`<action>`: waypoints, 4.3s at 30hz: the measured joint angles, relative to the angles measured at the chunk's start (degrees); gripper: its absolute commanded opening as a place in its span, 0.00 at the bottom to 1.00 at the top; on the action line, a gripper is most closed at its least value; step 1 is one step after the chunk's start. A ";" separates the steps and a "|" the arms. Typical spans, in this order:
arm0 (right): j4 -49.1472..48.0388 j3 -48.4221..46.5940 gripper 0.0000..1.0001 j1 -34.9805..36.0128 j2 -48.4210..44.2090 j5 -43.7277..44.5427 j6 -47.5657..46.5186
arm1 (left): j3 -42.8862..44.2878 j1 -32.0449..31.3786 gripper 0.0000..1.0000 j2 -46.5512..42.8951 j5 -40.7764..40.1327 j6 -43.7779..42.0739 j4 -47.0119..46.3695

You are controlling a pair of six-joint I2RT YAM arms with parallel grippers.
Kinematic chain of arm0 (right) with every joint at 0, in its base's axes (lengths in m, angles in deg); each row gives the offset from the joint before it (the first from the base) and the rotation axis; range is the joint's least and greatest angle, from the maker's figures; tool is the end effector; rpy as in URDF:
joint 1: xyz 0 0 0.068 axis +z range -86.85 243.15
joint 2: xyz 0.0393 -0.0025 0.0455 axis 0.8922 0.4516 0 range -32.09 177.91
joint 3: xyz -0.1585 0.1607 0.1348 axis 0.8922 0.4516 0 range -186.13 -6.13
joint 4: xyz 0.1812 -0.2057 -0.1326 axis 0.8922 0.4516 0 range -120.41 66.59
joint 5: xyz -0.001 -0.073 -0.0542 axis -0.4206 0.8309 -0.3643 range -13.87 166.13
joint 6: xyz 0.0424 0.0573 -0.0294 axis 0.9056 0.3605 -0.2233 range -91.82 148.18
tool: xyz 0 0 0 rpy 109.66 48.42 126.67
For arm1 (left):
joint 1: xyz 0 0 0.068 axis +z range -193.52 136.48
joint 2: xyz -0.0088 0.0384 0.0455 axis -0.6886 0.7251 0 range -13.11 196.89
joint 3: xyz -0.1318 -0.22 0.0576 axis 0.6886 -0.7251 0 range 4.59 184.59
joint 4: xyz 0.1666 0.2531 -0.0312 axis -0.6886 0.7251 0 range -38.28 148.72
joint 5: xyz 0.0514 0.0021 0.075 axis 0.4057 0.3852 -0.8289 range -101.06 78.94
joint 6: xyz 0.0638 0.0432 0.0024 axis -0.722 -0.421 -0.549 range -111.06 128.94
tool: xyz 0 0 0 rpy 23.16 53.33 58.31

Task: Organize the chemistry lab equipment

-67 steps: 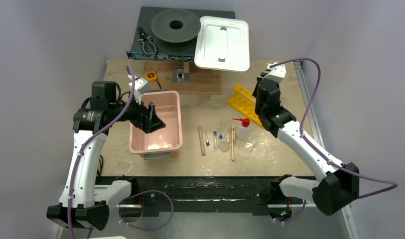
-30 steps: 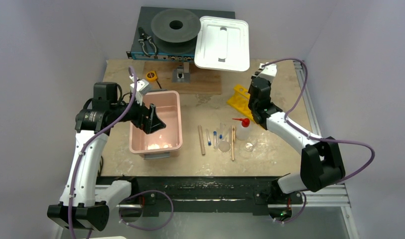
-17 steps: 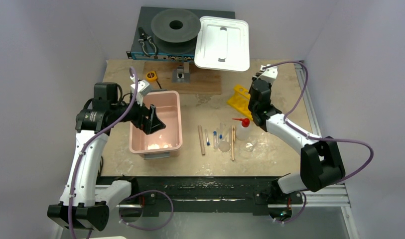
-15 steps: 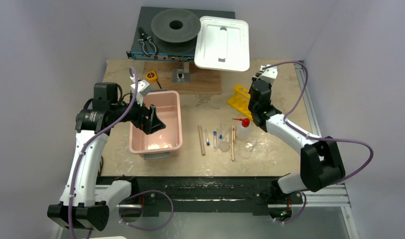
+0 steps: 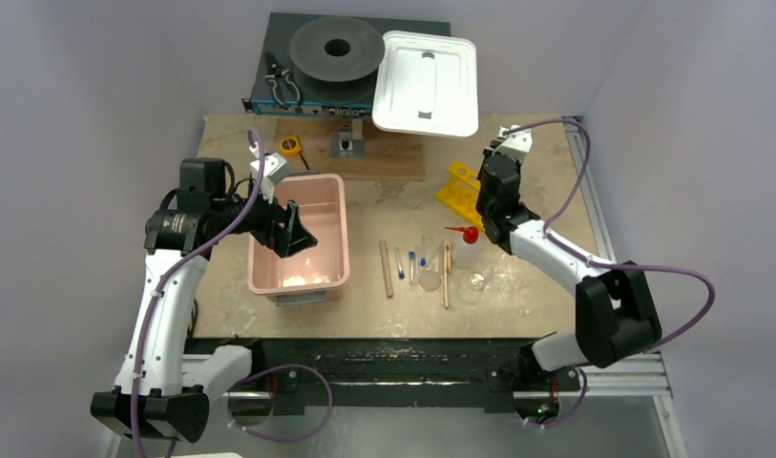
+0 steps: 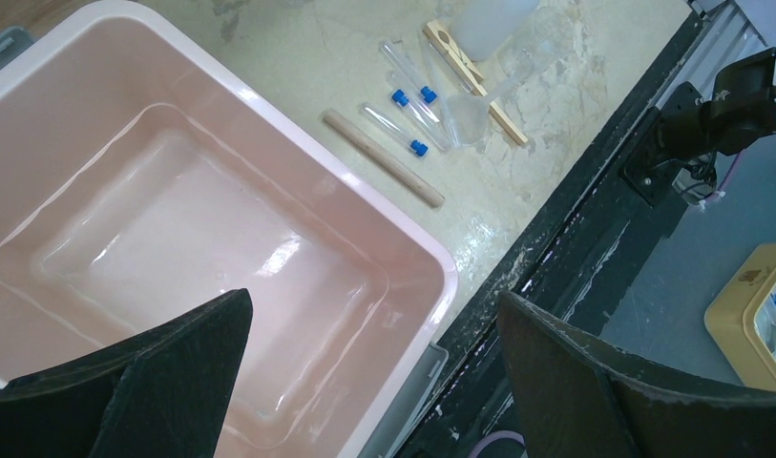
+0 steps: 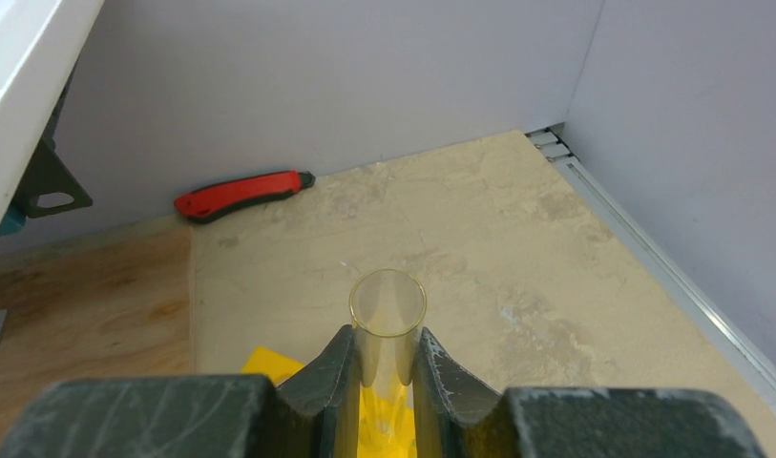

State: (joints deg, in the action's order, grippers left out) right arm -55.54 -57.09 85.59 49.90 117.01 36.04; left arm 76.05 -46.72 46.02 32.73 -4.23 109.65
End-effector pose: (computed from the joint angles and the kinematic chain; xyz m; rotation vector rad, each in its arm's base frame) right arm 0.3746 0.1082 0.2537 0.3235 1.6202 -0.1943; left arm 0.2430 -0.0590 0.3652 0.6686 2.1208 -0.8011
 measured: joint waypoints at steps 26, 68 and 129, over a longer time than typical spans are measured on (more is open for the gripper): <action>-0.83 10.32 0.00 0.00 -1.86 -0.31 3.43 | -0.04 0.00 1.00 0.00 -0.52 -1.22 0.00; 25.09 10.88 0.70 6.62 -27.71 -9.51 18.64 | -0.61 0.00 1.00 -0.66 -0.57 -2.91 -0.02; 29.70 1.57 0.00 27.32 -18.86 -1.40 13.75 | -0.98 0.00 1.00 -0.52 -0.35 -2.86 0.04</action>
State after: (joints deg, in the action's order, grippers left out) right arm -25.84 -55.51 112.91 31.04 115.61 49.78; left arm 75.07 -46.72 45.50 32.38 -7.10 109.69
